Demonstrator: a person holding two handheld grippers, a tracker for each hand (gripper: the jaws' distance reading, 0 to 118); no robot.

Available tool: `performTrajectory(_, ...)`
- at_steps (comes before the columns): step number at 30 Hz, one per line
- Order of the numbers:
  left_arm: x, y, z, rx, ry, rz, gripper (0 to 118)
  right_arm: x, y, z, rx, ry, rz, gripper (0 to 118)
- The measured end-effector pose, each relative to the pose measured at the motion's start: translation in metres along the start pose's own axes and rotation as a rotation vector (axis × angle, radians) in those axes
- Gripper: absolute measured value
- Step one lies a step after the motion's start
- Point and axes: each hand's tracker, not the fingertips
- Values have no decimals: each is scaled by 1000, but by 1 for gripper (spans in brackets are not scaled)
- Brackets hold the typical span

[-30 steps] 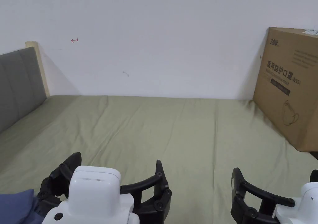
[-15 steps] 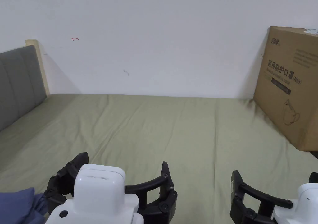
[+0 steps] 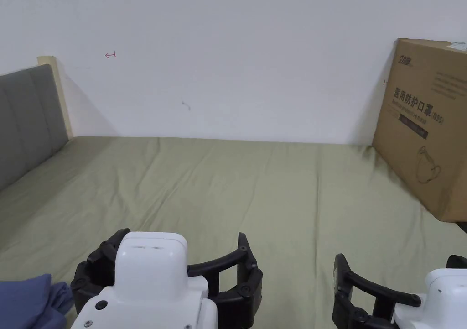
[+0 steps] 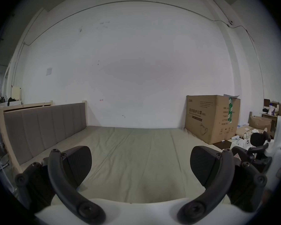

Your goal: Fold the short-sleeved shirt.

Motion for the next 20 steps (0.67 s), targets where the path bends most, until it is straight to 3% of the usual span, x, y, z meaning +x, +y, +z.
performTrajectory(2, 2, 4, -3, -48, 70, -7, 118, 0, -1, -1, -5, 1, 3, 118)
performTrajectory(12, 5, 5, -7, -79, 70, -13, 118, 0, -3, -3, -24, -1, 3, 118)
performTrajectory(20, -4, 11, -10, -82, 67, 61, 118, 0, -4, -4, -29, -3, -4, 118)
